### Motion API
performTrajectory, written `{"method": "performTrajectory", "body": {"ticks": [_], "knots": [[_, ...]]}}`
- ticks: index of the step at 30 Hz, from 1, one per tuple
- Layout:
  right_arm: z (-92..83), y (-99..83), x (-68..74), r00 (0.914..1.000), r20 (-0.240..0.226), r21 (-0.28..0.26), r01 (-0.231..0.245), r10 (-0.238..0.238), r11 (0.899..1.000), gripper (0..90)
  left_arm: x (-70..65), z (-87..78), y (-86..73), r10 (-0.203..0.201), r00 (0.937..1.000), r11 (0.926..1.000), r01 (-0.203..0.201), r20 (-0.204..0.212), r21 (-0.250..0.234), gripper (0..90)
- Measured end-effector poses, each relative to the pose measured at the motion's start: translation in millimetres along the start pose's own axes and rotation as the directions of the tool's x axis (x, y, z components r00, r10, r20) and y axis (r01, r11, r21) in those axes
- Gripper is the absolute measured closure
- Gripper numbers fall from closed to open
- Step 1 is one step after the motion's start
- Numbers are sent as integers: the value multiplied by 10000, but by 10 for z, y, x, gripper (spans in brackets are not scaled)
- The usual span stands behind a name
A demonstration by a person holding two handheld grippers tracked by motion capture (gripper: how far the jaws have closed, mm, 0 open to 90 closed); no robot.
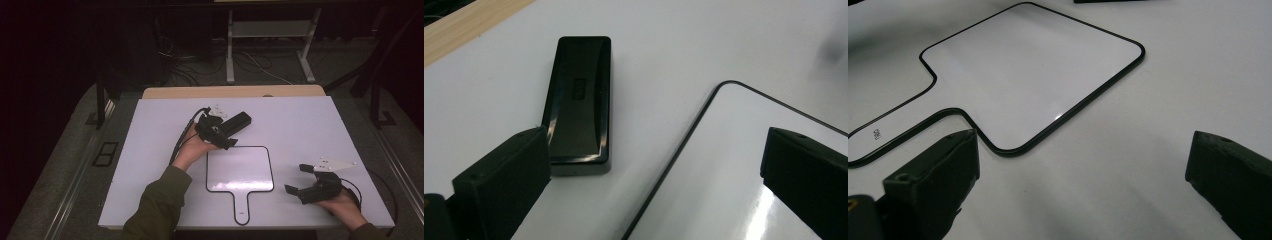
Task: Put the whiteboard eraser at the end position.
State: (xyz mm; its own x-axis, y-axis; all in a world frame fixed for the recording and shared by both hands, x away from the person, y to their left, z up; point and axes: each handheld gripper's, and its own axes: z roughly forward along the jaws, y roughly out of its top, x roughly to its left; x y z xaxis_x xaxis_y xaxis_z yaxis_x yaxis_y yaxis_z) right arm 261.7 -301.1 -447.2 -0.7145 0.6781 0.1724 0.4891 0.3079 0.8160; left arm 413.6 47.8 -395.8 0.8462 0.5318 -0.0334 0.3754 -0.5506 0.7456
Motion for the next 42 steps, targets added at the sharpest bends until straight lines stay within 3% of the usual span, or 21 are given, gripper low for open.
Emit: {"method": "performTrajectory", "body": {"ticks": [18, 26, 32, 42], "knots": [[10, 2, 11, 10000, 37, 6, 50, -50, 10000, 0, -256, -307, -412, -44, 10000, 9982, 43, -17, -602, 0], [13, 1, 30, 9999, 61, 46, 82, -82, 10000, 0, -336, -480, -582, -167, 9999, 9910, 169, 26, -1326, 0], [19, 1, 34, 9999, 53, 75, 131, -132, 9999, 0, -379, -593, -708, -97, 9999, 9879, 102, 39, -1546, 0], [13, -1, 24, 9999, 46, 9, 106, -106, 9999, 0, -403, -770, -939, -368, 9993, 9804, 367, 33, -1936, 0]]}}
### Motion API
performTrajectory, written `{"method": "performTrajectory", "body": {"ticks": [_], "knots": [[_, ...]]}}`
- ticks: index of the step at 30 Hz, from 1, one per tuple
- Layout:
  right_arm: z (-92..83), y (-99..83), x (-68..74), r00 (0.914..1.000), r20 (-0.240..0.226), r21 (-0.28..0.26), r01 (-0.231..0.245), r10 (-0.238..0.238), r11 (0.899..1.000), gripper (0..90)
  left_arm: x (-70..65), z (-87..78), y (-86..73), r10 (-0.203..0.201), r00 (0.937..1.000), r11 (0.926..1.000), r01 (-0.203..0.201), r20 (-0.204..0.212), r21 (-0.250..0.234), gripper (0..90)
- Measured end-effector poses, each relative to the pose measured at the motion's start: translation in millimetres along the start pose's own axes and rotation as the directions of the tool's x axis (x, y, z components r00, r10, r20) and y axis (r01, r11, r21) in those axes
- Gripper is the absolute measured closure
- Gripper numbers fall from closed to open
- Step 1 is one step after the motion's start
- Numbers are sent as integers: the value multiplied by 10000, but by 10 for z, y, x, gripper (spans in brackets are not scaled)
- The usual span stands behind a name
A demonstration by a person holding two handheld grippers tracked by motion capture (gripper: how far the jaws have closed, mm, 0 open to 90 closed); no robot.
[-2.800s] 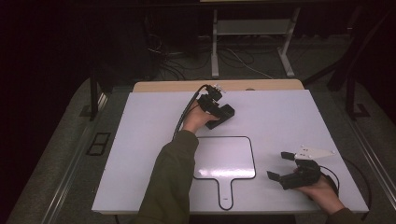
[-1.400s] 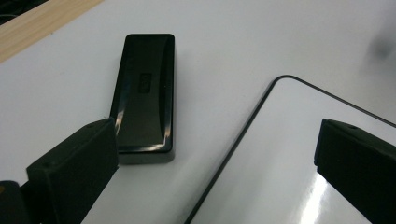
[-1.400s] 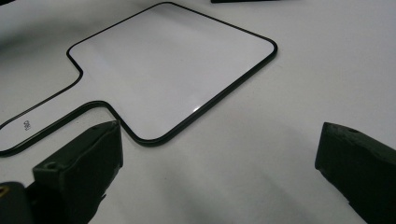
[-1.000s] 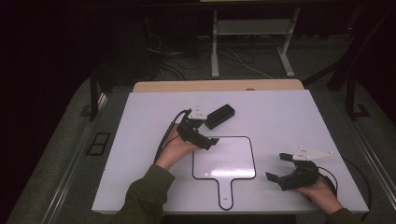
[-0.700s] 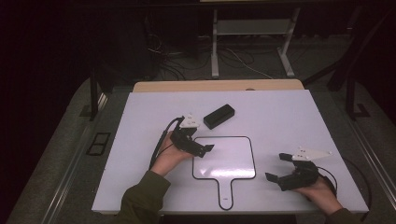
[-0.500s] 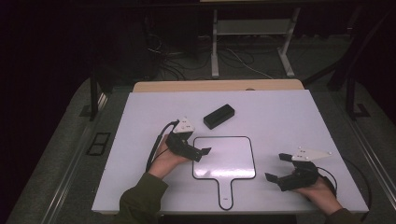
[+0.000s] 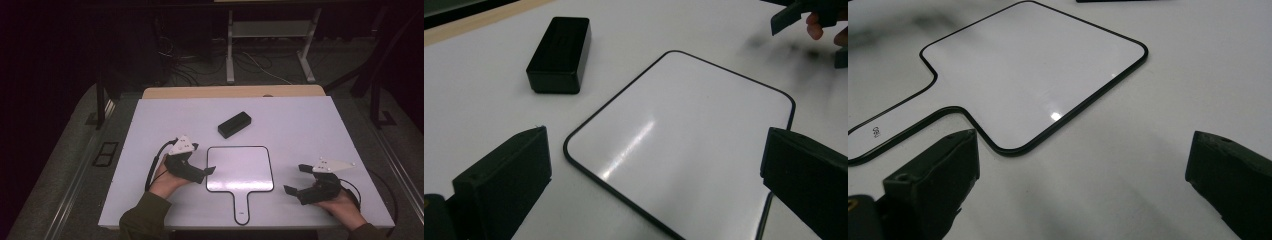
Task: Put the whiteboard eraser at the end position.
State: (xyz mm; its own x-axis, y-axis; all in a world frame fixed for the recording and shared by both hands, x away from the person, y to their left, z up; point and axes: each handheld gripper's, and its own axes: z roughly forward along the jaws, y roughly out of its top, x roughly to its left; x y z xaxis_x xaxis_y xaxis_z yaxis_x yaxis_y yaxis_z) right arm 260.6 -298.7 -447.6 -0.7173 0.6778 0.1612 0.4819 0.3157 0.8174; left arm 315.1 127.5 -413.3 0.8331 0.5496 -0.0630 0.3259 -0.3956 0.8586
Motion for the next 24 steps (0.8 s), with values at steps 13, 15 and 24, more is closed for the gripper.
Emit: {"method": "performTrajectory", "body": {"ticks": [13, 15, 24], "knots": [[-9, -2, -27, 9998, 121, -80, -137, 138, 9999, 0, -77, -168, -245, 101, 9999, 9999, -101, 3, 83, 0], [-4, -1, -39, 9997, 156, -126, -175, 177, 9998, 0, -83, -198, -276, 107, 9999, 9999, -106, -48, 68, 0], [6, -5, -41, 9996, 235, -63, -165, 166, 9998, 0, -114, -291, -432, -210, 9997, 9998, 210, 79, 66, 0]]}}
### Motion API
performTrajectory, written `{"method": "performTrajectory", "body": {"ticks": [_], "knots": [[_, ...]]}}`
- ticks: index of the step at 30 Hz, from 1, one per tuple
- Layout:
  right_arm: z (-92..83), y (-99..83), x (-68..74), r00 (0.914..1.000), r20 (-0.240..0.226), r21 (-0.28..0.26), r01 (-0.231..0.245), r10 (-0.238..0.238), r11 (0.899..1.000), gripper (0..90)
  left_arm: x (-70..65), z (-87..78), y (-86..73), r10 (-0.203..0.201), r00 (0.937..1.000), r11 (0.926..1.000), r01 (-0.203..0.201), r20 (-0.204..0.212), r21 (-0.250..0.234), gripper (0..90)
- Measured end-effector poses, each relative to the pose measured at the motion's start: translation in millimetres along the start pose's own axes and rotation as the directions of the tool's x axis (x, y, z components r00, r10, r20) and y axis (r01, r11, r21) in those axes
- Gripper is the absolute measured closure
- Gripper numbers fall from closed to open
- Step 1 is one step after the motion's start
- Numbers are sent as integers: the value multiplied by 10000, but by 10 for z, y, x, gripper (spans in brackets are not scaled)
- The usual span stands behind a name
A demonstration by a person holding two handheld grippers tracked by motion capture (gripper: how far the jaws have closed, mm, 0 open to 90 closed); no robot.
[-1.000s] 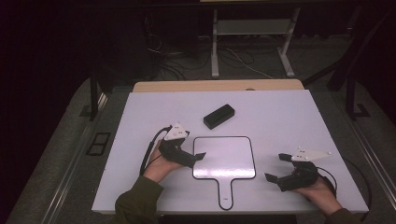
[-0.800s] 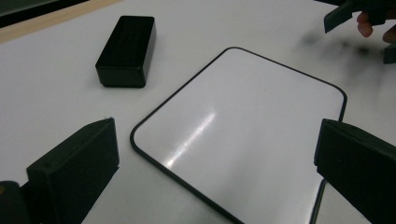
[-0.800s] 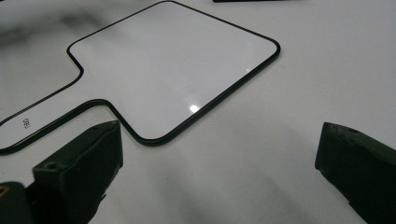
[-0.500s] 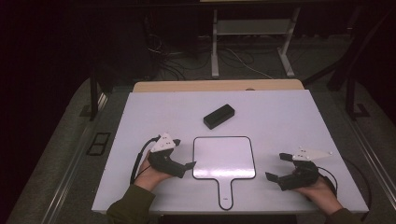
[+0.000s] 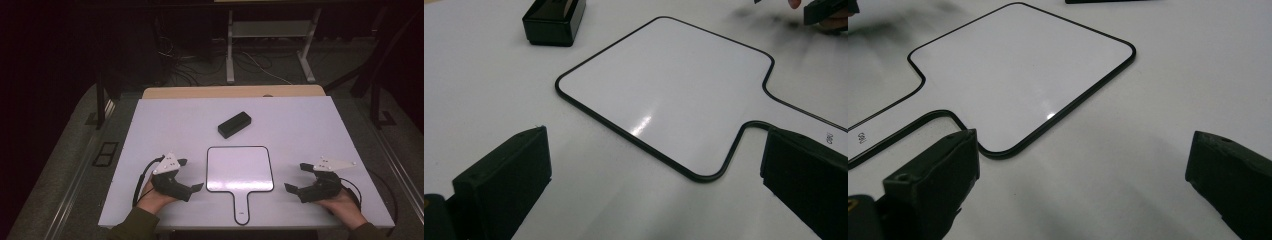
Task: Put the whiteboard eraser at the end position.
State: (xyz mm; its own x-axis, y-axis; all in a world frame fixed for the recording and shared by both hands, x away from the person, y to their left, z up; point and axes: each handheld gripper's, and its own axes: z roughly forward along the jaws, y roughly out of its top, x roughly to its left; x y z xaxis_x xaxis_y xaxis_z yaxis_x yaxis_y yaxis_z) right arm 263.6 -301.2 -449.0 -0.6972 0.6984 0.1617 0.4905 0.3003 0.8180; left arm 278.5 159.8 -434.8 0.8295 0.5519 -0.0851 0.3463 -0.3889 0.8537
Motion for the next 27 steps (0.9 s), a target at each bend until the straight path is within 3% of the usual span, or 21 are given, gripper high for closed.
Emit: {"method": "performTrajectory", "body": {"ticks": [10, 27], "knots": [[-2, -5, -2, 10000, 54, 30, -29, 29, 10000, 0, -14, -14, -70, 102, 9998, 9994, -96, -171, 332, 0], [-5, -7, -2, 10000, 79, 38, -1, 0, 10000, 0, -20, -4, -63, 34, 10000, 9995, -33, -31, 319, 0]]}}
